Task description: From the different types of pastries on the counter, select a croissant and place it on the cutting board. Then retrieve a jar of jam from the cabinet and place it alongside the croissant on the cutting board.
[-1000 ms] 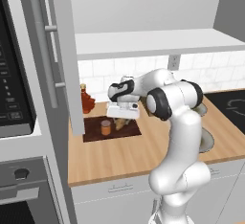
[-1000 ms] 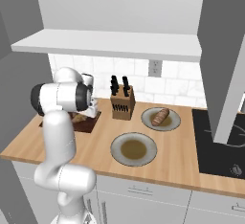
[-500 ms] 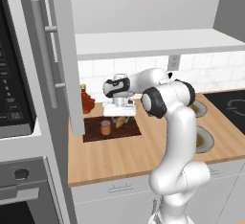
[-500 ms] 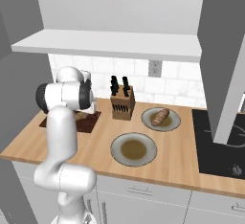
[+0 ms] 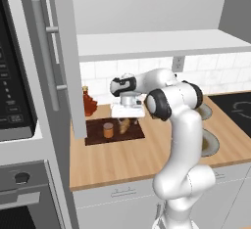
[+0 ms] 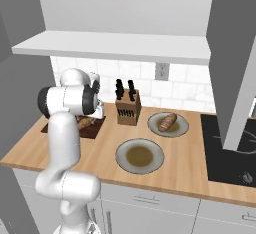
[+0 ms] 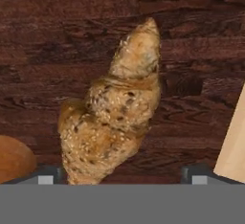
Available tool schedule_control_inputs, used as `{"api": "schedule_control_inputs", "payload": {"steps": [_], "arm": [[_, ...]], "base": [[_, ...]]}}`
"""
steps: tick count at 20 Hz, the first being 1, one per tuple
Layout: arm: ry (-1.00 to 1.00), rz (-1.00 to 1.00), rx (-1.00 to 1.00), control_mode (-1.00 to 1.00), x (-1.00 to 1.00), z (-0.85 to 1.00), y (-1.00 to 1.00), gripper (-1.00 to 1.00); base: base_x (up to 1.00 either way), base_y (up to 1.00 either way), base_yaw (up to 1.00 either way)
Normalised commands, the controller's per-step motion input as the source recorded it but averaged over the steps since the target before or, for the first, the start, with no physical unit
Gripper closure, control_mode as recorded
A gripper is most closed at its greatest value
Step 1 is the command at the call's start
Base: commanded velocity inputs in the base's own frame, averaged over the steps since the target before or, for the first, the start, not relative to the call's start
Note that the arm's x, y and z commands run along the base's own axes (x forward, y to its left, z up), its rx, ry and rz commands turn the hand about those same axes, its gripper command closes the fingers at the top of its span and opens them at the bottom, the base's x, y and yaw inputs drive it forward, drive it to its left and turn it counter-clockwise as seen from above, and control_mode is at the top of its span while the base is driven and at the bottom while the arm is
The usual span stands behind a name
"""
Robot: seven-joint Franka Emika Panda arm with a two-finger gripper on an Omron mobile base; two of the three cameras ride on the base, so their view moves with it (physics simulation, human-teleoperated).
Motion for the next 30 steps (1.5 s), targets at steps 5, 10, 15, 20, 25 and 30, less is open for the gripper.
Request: {"api": "schedule_control_inputs", "payload": {"steps": [5, 10, 15, 20, 25, 30], "arm": [[0.00, 0.00, 0.04, -1.00, -0.49, 0.52, -0.15, -1.00], [0.00, -0.05, 0.02, -1.00, -0.64, 0.54, 0.05, -1.00], [-0.11, -0.18, 0.00, -1.00, -1.00, -0.72, 0.26, -1.00], [-0.14, -0.16, 0.00, -1.00, -1.00, -0.96, 0.21, -1.00], [-0.12, -0.14, 0.00, -1.00, -1.00, -0.67, 0.15, -1.00], [-0.10, -0.12, 0.00, -1.00, -1.00, -0.51, 0.12, -1.00]], "base": [[0.00, 0.00, 0.00], [0.00, 0.00, 0.00], [0.00, 0.00, 0.00], [0.00, 0.00, 0.00], [0.00, 0.00, 0.00], [0.00, 0.00, 0.00]]}}
